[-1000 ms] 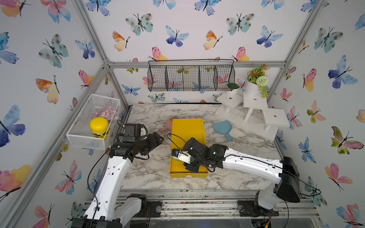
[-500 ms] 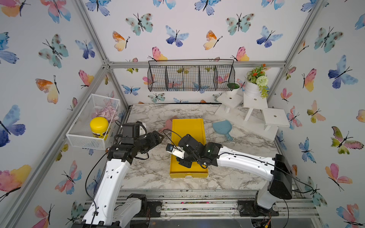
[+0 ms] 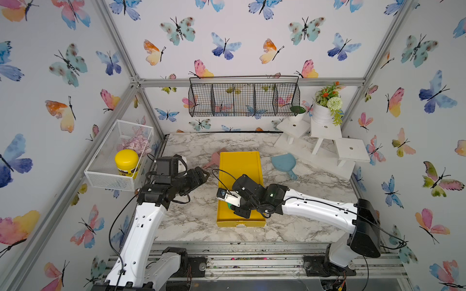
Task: Take the keys out of the drawer
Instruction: Pick up the key from the drawer.
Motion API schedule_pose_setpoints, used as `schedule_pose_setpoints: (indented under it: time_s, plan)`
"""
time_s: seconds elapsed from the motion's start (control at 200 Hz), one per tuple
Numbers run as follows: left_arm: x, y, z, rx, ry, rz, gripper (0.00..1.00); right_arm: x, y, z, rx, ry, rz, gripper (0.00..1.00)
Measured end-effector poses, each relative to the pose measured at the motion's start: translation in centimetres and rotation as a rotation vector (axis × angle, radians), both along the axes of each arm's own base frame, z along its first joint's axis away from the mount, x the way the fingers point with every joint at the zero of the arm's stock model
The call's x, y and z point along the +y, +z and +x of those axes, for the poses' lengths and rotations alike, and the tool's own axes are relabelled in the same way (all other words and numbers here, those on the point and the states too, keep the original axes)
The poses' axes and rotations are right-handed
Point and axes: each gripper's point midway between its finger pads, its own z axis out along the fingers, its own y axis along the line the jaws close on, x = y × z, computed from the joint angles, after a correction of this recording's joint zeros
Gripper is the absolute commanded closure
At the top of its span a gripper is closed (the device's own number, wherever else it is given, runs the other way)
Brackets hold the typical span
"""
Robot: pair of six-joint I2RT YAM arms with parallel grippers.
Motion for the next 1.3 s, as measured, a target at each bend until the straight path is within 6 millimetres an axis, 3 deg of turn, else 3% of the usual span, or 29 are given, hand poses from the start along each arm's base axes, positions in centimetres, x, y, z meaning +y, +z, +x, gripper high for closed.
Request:
schedule_pose_setpoints:
  time_s: [0.17,0.335,0.425,0.696,1.301]
  plan:
    - [-0.1,-0.1,0.1,0.002,-0.013,0.002,0.20,-0.3,0.4,-0.2,0.011,0.002,-0.013,0.64]
    - [-0.3,0.0,0.1,-0.007,-0.032,0.004,0.20,1.1,3.4,0.8,-0.032,-0.024,0.064,0.62]
    - [-0.3,0.1,0.1,-0.012,-0.037,0.007,0.20,1.6,4.0,1.4,-0.054,-0.047,0.094,0.62]
    - [-0.4,0.8,0.1,-0.037,-0.056,0.015,0.20,2.5,1.9,2.3,-0.070,-0.078,0.063,0.62]
    - [-0.4,0.5,-0.3,-0.030,-0.076,0.034,0.20,3.5,0.5,3.3,-0.080,-0.131,0.067,0.65]
